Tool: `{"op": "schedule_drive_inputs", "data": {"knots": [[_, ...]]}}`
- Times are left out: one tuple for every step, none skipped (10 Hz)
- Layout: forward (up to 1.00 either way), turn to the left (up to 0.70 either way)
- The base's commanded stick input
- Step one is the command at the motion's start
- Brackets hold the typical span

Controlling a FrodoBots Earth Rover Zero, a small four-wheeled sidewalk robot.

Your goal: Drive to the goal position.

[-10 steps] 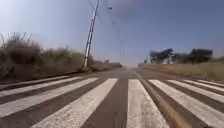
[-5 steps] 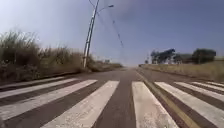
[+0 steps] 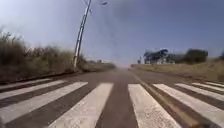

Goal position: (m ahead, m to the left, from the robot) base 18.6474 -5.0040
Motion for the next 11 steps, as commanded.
{"op": "schedule_drive_inputs", "data": {"knots": [[1.0, 0.0], [1.0, 0.0], [1.0, 0.0], [1.0, 0.0], [1.0, 0.0], [1.0, 0.0], [1.0, 0.0], [1.0, 0.0], [1.0, 0.0], [1.0, 0.0], [1.0, 0.0]]}}
